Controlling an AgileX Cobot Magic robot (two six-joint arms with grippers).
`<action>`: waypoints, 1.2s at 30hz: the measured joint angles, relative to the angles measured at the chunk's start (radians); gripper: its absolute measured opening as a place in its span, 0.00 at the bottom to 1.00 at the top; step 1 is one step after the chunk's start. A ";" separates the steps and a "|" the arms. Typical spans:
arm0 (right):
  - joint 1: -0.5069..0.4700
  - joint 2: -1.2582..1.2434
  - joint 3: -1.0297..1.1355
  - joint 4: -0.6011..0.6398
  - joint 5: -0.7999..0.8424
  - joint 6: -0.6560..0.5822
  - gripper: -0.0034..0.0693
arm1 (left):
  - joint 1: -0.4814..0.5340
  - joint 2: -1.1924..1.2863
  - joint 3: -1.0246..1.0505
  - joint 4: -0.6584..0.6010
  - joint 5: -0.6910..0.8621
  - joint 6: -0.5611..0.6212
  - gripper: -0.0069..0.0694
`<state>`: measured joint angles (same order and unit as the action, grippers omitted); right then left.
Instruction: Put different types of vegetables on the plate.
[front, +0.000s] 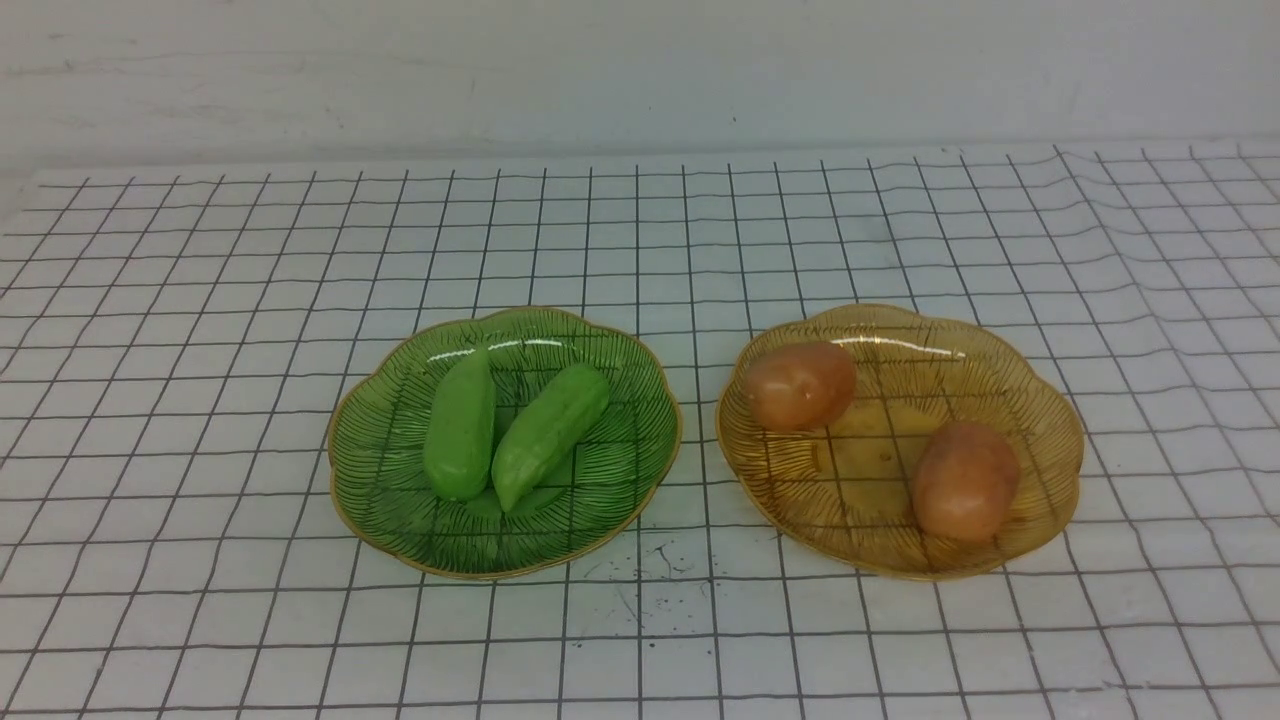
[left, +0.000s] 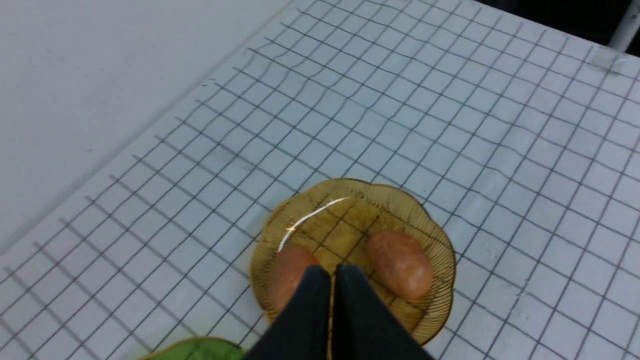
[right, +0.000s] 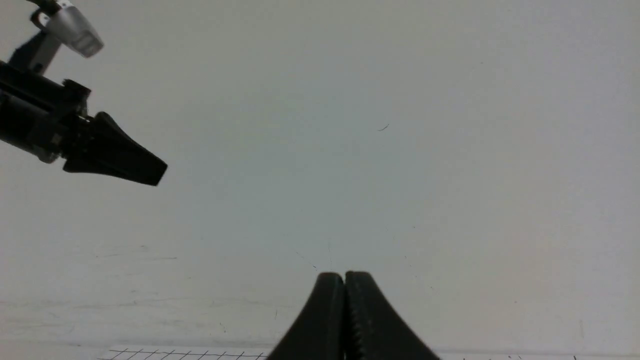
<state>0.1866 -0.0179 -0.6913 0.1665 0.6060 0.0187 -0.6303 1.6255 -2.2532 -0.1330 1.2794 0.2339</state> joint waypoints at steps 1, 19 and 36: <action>0.000 0.000 0.000 0.000 0.000 0.000 0.03 | 0.000 -0.018 0.024 0.021 0.000 -0.007 0.08; 0.000 0.000 0.000 -0.001 0.000 0.000 0.03 | 0.000 -0.764 0.852 0.141 -0.195 -0.153 0.08; 0.000 0.000 0.000 -0.001 0.000 0.000 0.03 | 0.000 -1.199 1.087 0.067 -0.345 -0.162 0.08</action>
<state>0.1866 -0.0179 -0.6913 0.1658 0.6060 0.0190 -0.6303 0.4263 -1.1660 -0.0662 0.9348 0.0722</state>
